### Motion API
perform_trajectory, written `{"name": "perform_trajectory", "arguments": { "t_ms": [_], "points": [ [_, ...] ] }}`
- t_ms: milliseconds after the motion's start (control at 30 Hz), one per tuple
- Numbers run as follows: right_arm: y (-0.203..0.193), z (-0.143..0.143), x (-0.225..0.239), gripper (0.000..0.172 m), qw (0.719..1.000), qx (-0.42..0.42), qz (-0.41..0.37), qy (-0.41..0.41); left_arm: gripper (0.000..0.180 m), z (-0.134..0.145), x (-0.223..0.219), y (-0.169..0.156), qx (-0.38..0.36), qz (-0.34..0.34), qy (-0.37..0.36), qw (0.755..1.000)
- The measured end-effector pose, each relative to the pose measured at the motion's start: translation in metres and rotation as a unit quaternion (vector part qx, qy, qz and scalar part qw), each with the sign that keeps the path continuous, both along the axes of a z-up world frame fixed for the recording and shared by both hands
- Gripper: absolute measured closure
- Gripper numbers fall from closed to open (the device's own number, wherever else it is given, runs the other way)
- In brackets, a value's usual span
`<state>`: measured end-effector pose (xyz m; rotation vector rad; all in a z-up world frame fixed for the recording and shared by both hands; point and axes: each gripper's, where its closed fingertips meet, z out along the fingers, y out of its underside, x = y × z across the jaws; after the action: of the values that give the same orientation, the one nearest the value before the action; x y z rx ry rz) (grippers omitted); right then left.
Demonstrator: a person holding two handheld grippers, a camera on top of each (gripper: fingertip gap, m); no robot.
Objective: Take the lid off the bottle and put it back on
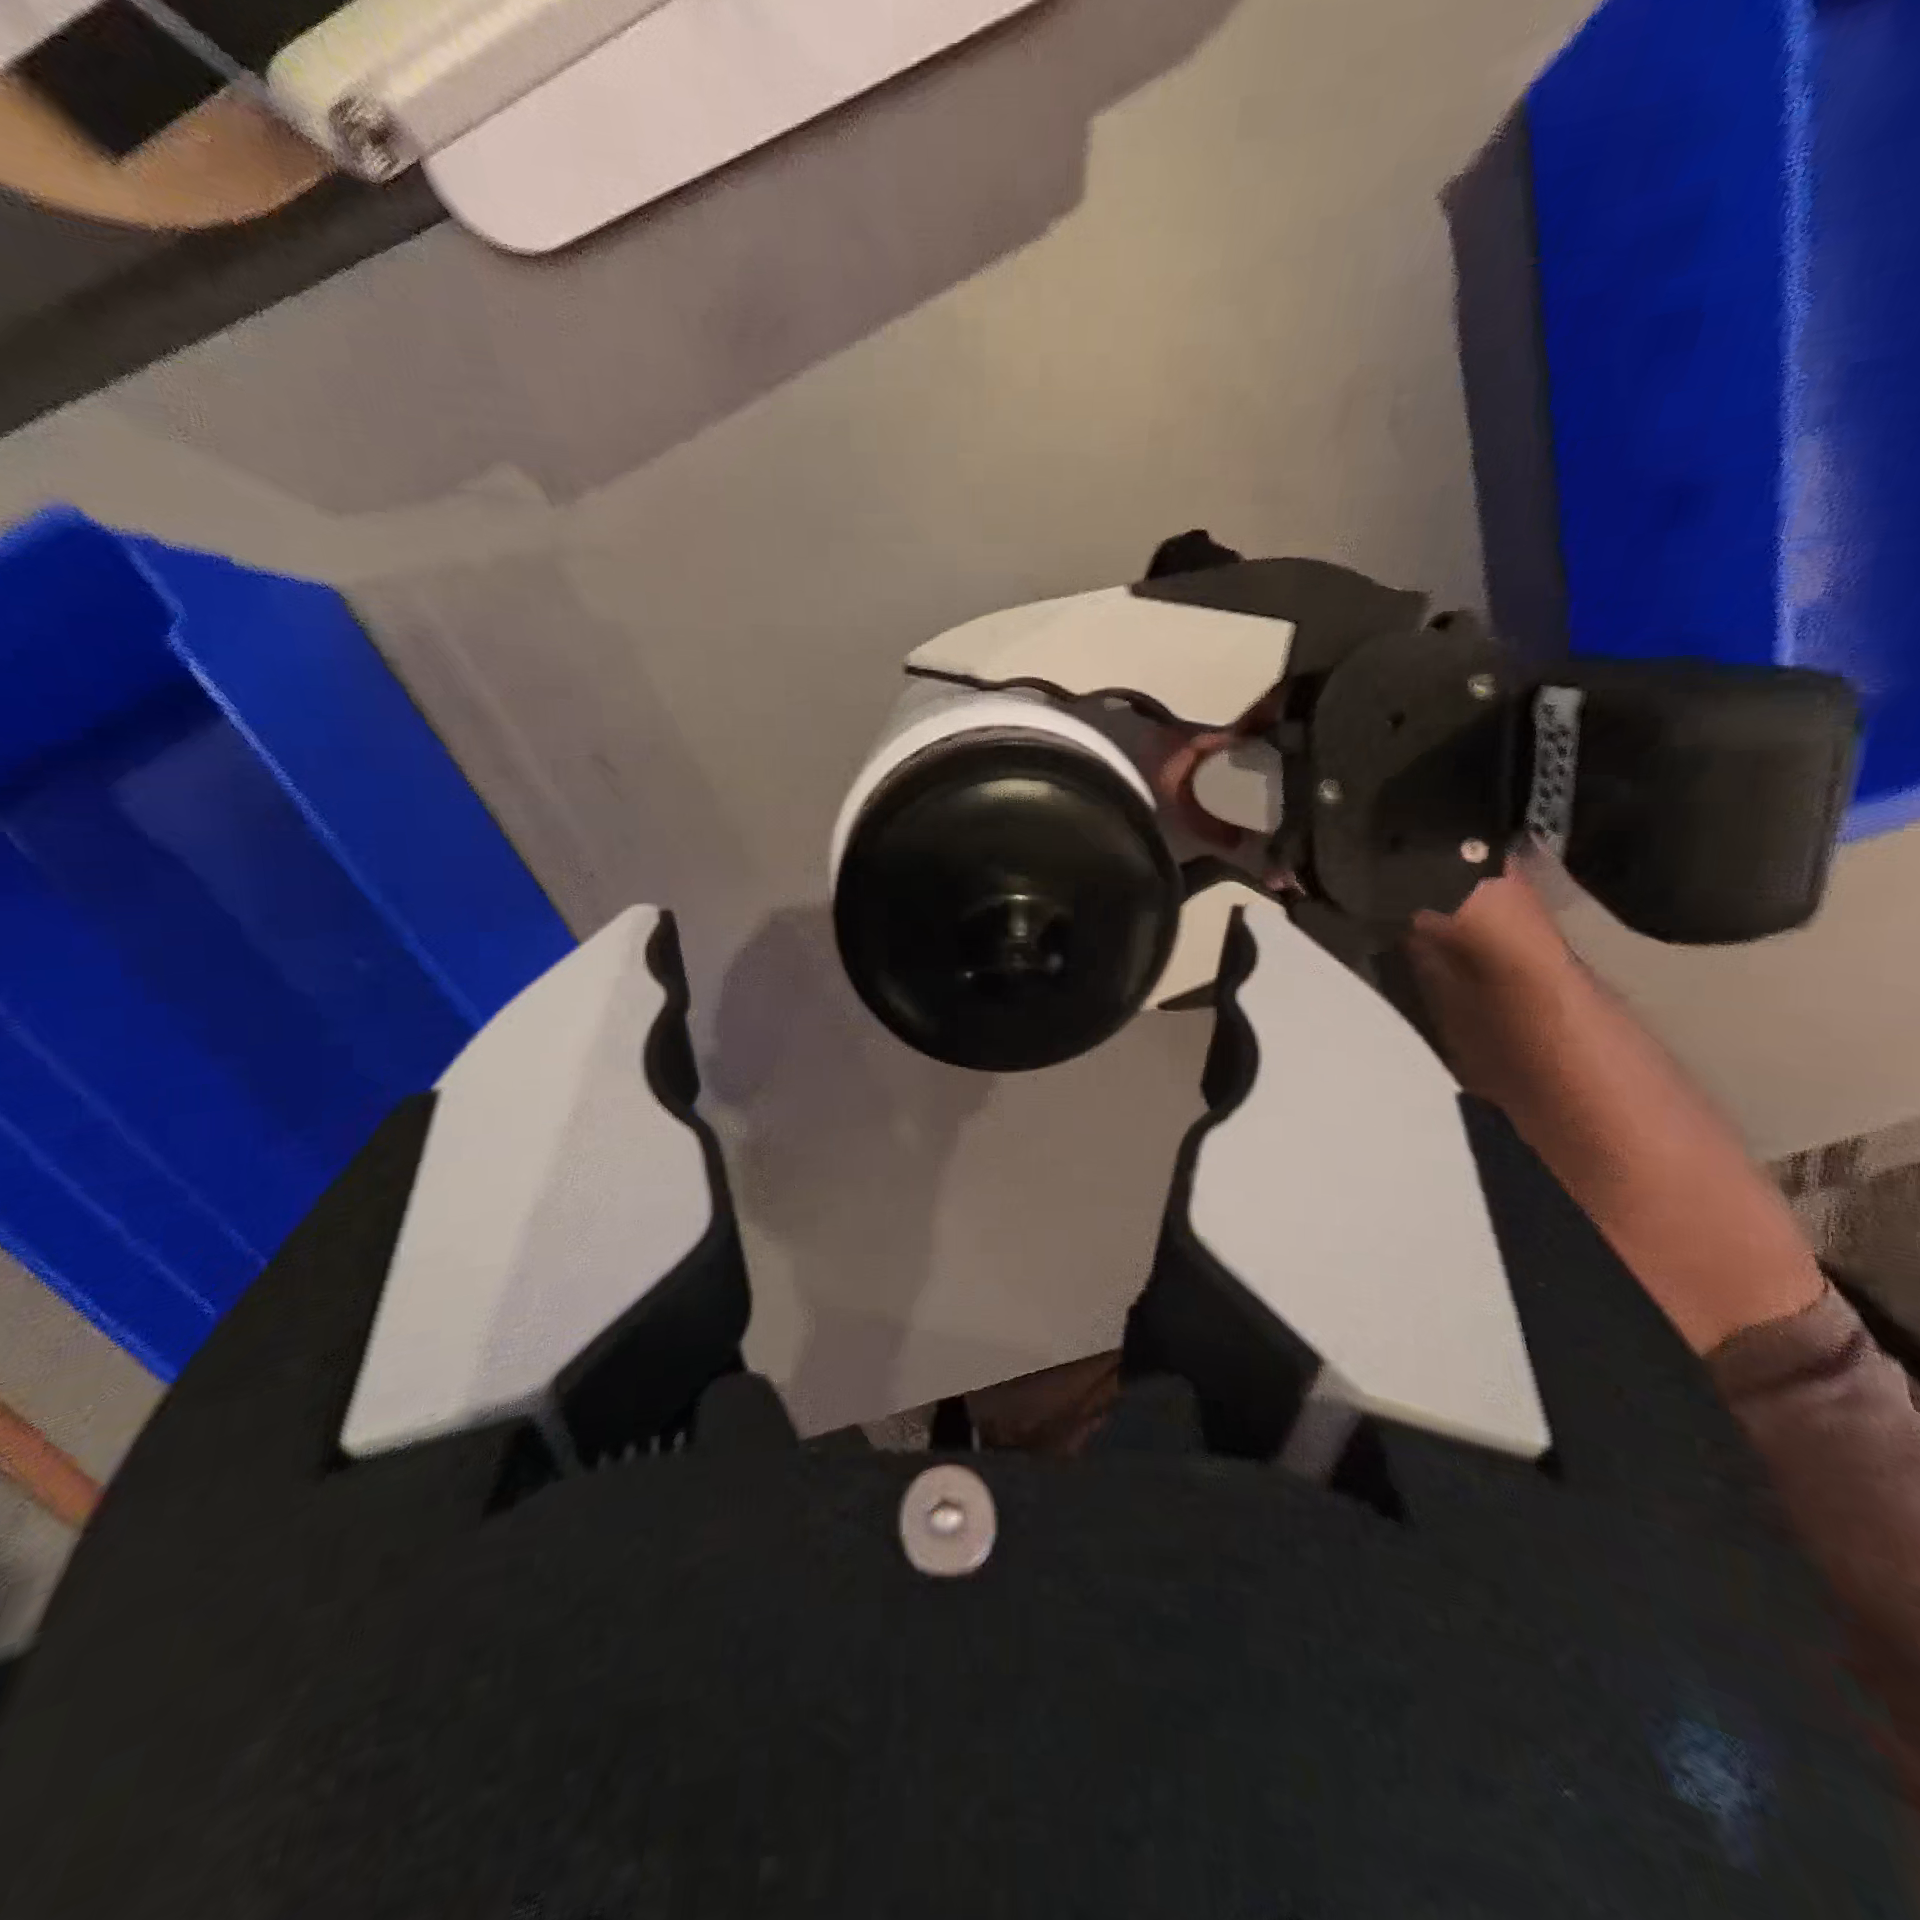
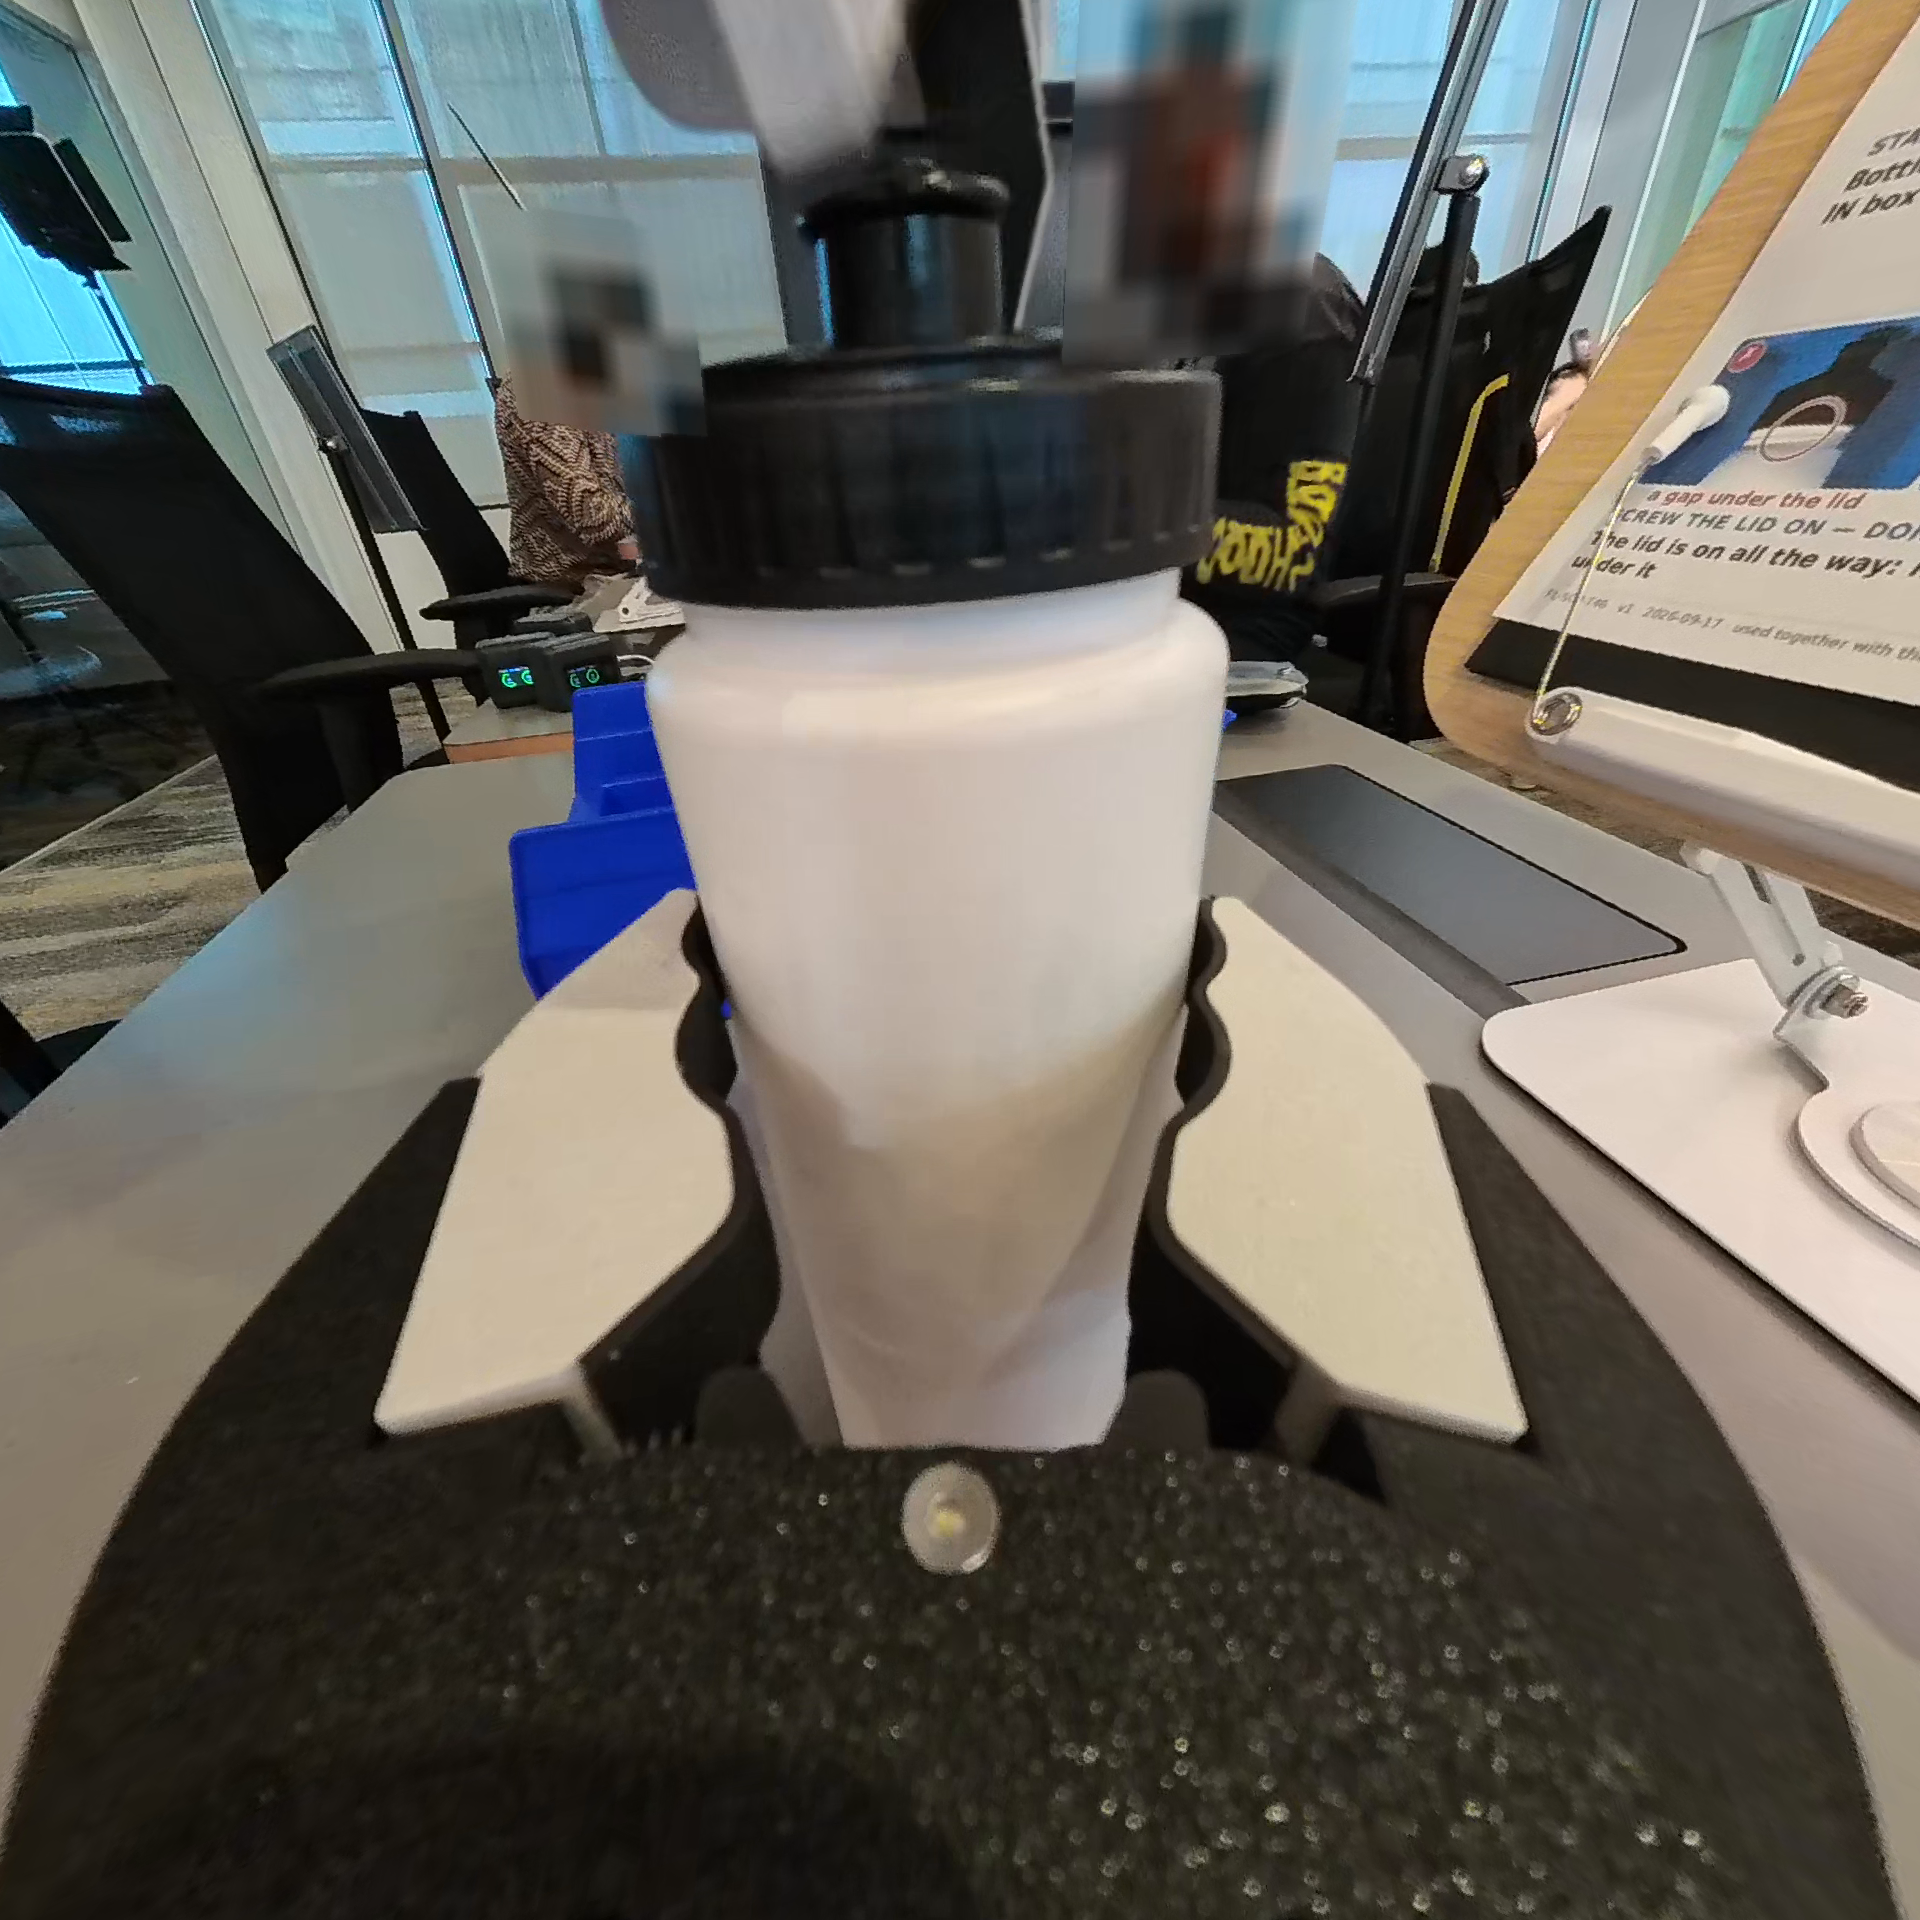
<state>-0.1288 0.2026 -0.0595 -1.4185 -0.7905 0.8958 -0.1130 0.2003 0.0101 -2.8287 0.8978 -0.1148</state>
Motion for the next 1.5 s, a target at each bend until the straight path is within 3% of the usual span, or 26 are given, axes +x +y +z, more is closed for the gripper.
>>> {"name": "perform_trajectory", "arguments": {
  "t_ms": [200,433,533,667,867,1000,1100,1200,1267,1333,1500],
  "points": [
    [0.000,0.000,0.000,0.087,1.000,0.001,0.000,-0.001,0.114,-0.008,0.007,-0.011,-0.028,0.009,-0.009,1.000],
    [-0.001,0.000,0.000,0.087,1.000,0.003,0.002,-0.002,0.114,-0.009,0.006,-0.013,-0.057,-0.178,0.041,0.981],
    [-0.001,0.000,-0.001,0.087,1.000,0.003,0.002,-0.002,0.114,-0.009,0.003,-0.013,-0.070,-0.290,0.065,0.952],
    [-0.001,0.000,-0.001,0.087,1.000,0.005,0.004,0.001,0.113,-0.009,0.002,-0.012,-0.051,-0.439,0.097,0.892],
    [-0.001,0.000,-0.001,0.087,1.000,0.005,0.003,0.001,0.113,-0.009,0.000,-0.010,-0.047,-0.522,0.142,0.840],
    [0.000,0.000,-0.002,0.087,1.000,0.004,0.003,-0.001,0.109,-0.003,-0.002,-0.012,-0.044,-0.494,0.169,0.852],
    [0.000,-0.001,-0.002,0.087,1.000,0.003,0.001,-0.005,0.077,0.009,0.002,-0.025,-0.065,-0.433,0.135,0.889],
    [0.000,-0.001,-0.002,0.087,1.000,0.002,-0.002,-0.007,0.071,0.018,0.018,-0.015,-0.028,-0.263,0.083,0.961],
    [0.000,-0.001,-0.002,0.087,1.000,0.001,-0.002,-0.007,0.072,0.020,0.027,-0.019,-0.053,-0.129,0.014,0.990],
    [0.000,-0.001,-0.002,0.087,1.000,0.001,-0.002,-0.006,0.072,0.015,0.023,-0.018,-0.058,-0.052,-0.002,0.997],
    [-0.001,-0.001,-0.002,0.087,1.000,0.000,-0.004,-0.011,0.078,0.000,0.018,-0.010,-0.042,0.015,-0.010,0.999]
  ]
}}
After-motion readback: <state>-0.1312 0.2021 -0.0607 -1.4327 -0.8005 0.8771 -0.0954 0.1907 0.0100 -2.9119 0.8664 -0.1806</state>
